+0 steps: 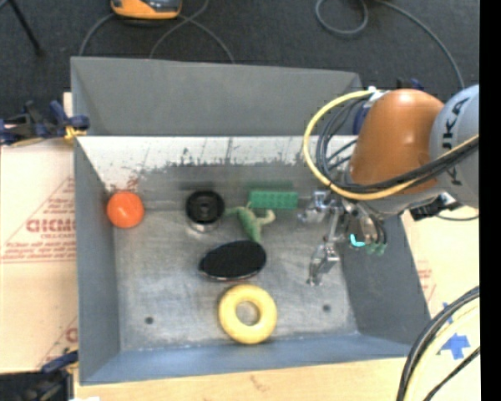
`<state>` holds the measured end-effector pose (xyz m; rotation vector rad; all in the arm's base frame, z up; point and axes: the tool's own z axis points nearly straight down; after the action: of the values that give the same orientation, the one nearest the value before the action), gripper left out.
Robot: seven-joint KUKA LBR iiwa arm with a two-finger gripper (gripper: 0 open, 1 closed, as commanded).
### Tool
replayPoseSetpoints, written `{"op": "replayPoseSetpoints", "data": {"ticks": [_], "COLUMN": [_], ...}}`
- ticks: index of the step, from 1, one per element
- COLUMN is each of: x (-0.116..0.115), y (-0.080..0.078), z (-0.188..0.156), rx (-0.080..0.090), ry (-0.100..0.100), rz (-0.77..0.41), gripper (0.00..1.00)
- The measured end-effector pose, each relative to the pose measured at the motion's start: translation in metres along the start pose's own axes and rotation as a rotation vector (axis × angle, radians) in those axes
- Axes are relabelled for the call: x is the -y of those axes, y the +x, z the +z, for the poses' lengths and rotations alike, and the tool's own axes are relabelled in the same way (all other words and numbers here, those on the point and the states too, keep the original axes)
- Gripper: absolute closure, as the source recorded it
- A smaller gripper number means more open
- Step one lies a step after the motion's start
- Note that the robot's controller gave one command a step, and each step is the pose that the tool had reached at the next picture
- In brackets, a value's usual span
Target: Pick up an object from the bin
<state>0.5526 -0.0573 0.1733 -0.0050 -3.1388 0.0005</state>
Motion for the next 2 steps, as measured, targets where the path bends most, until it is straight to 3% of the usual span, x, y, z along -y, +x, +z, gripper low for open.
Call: {"op": "replayPoseSetpoints", "data": {"ticks": [1, 2], "x": [0.000, -0.044], "y": [-0.002, -0.008], "z": [-0.003, 0.051], "rx": [0.007, 0.010], "ry": [0.001, 0.001], "rz": [-0.002, -0.100], "gripper": [0.00, 0.00]}}
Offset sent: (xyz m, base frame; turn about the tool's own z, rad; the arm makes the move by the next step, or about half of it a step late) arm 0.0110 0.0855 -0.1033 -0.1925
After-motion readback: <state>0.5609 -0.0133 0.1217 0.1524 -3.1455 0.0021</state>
